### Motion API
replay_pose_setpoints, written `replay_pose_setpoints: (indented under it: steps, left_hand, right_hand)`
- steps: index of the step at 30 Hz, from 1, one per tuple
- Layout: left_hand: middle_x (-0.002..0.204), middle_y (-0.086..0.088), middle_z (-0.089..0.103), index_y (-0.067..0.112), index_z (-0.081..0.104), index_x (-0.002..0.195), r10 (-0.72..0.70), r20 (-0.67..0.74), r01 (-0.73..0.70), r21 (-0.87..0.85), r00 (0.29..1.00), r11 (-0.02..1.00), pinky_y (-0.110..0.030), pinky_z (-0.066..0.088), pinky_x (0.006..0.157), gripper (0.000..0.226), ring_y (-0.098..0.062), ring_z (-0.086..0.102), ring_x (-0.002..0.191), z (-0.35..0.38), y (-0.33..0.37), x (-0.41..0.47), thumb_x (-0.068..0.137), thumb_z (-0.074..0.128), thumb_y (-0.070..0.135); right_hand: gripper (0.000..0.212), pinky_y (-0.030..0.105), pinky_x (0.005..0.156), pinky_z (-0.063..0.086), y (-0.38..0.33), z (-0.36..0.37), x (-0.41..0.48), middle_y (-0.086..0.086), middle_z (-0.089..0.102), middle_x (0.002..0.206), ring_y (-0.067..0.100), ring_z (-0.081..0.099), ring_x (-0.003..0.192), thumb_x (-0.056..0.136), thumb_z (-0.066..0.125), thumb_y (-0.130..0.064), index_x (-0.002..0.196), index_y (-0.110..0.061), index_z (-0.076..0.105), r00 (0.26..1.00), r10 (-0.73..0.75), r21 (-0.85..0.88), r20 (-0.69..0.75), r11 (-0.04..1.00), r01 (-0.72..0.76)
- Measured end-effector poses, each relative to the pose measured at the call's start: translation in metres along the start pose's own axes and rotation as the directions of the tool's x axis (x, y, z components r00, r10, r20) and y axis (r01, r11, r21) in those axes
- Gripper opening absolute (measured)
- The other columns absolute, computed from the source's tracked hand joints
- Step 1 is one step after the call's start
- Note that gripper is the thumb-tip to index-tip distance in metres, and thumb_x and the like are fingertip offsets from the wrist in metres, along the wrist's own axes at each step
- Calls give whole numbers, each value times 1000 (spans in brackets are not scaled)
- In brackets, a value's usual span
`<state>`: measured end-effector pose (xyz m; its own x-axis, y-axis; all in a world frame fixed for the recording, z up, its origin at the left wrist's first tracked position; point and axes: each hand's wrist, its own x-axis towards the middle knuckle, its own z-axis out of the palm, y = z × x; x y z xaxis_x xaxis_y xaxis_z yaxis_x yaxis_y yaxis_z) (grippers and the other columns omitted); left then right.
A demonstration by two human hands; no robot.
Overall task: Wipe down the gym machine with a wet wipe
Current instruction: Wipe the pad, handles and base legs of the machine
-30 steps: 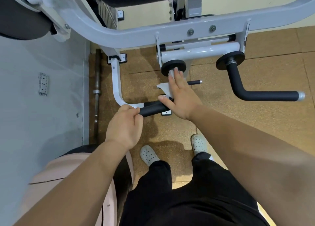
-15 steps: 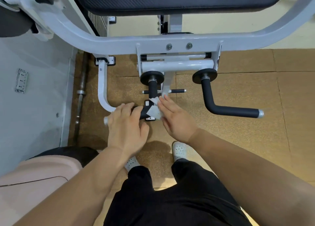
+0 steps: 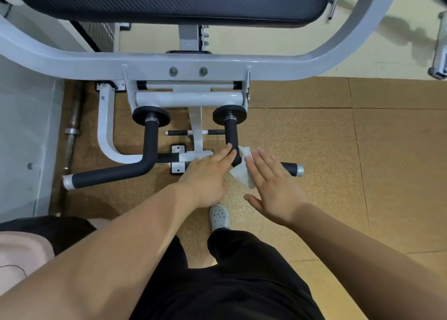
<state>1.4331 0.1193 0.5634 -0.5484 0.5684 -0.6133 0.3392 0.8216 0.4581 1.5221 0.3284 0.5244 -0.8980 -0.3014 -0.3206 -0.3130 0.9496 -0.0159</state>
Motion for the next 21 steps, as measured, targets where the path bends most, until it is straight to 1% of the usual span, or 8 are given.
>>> replay_pose_setpoints:
  steps: [3, 6, 8, 10, 12, 14, 17, 21]
  left_hand:
    - [168, 14, -21, 27, -2, 164, -29, 38, 29, -1, 999, 1000, -44, 22, 124, 78, -17, 13, 156, 1, 7, 1, 103, 44, 20]
    - [167, 17, -23, 30, -4, 164, -64, 54, 63, 15, 997, 998, -46, 16, 124, 79, -15, 8, 157, -1, 9, 0, 102, 44, 19]
    - [166, 21, -23, 33, -4, 164, -91, 71, 91, 0, 993, 996, -47, 13, 124, 80, -14, 6, 157, -3, 11, 0, 102, 44, 18]
    - [165, 25, -23, 36, -4, 163, -116, 85, 117, -10, 990, 993, -49, 13, 125, 81, -15, 7, 157, -4, 13, 1, 101, 45, 17]
    - [164, 26, -22, 38, -2, 163, -132, 85, 133, -9, 988, 991, -50, 14, 125, 81, -16, 8, 157, -4, 13, 1, 101, 45, 18]
    - [164, 28, -22, 40, -2, 163, -145, 90, 146, -7, 985, 989, -51, 13, 127, 81, -15, 6, 158, -4, 13, 3, 100, 44, 17]
    - [162, 30, -23, 42, -3, 162, -145, 97, 145, 3, 985, 989, -56, 15, 126, 82, -16, 6, 158, -1, 9, 5, 100, 45, 17]
    - [161, 32, -25, 43, -5, 161, -143, 96, 145, -13, 985, 989, -57, 20, 124, 85, -17, 10, 157, 3, 5, 6, 100, 47, 15]
  right_hand:
    - [93, 46, 127, -1, 23, 7, -21, 21, 16, 169, 34, 6, 158, 100, 27, -69, 162, -2, 12, 984, 180, -19, -8, 983, -180]
    - [100, 52, 128, 2, 32, 6, -30, 25, 16, 168, 39, 5, 158, 98, 21, -75, 161, 2, 11, 947, 320, -33, 12, 947, -320]
    - [100, 57, 127, 1, 17, 2, -21, 28, 5, 168, 42, -5, 157, 98, 19, -76, 162, -2, -1, 954, 298, 10, 16, 955, -298]
    - [97, 59, 126, -7, -6, 1, -4, 31, -10, 167, 46, -14, 155, 97, 19, -77, 161, -16, -19, 978, 204, 54, 48, 977, -207]
    - [97, 60, 124, -10, -24, -2, 14, 33, -14, 166, 48, -13, 155, 96, 25, -78, 159, -26, -26, 986, 141, 58, 84, 988, -146]
    - [102, 59, 125, -11, -28, -4, 20, 30, -10, 167, 46, -9, 156, 95, 32, -77, 162, -19, -19, 986, 152, 54, 68, 986, -156]
    - [108, 57, 125, -12, -17, 3, 6, 25, -11, 169, 41, -11, 157, 95, 42, -74, 162, -7, -10, 986, 163, 63, 34, 984, -165]
    - [110, 59, 126, -7, 21, 16, -34, 23, -6, 170, 41, -12, 157, 92, 47, -72, 164, -6, -3, 977, 214, 21, -14, 977, -214]
